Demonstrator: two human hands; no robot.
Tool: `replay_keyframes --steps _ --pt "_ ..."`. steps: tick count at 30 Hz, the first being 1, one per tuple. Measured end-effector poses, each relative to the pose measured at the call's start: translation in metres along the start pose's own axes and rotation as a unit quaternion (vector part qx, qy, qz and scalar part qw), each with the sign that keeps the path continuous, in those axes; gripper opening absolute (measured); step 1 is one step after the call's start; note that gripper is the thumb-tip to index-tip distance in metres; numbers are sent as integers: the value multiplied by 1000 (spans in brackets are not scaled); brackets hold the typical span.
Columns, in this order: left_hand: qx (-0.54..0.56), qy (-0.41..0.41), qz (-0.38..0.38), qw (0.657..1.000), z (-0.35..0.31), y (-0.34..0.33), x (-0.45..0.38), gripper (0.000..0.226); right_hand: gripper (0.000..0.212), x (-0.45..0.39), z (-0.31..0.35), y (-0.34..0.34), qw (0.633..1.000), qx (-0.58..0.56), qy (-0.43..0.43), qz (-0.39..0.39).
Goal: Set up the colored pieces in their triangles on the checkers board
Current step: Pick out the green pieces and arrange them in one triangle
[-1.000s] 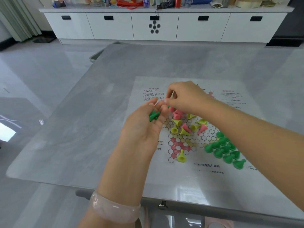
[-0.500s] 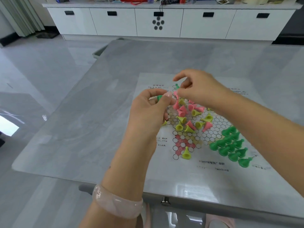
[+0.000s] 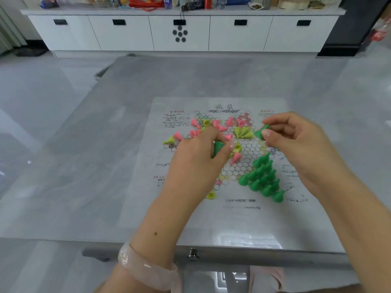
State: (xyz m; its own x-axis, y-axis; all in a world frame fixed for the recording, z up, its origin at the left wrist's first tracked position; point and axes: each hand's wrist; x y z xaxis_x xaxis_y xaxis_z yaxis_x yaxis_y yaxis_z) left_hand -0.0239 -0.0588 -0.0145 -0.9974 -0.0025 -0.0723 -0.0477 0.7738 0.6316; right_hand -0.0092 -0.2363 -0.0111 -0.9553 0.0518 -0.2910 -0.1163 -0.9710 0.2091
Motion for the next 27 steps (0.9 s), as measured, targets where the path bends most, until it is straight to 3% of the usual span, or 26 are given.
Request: replay_keyframes --steps 5,8,11,15,27 --pt "-23 -16 10 1000 2 -1 -1 15 20 -4 -3 4 998 30 17 54" --pt "-19 -21 12 1000 2 0 1 15 16 -6 -6 6 988 121 45 83" --pt "-19 -17 11 1000 1 0 0 15 12 -3 -8 3 948 265 103 140" --pt "2 -26 3 1000 -1 -2 1 20 10 -3 -9 3 899 365 126 208" --pt "2 -42 20 999 -4 -6 3 19 12 -4 -15 -4 865 427 119 236"
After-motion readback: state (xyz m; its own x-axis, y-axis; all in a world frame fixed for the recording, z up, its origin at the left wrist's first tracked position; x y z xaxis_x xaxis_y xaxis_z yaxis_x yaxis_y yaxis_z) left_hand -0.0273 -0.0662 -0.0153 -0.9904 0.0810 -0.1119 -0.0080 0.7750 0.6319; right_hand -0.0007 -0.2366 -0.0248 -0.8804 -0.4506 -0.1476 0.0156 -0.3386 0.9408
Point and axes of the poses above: each hand's wrist, its own x-axis away from the middle knuckle, its own y-axis out of the back of the hand, z = x × y, and after that the axes turned 11 degrees about y, right-handed
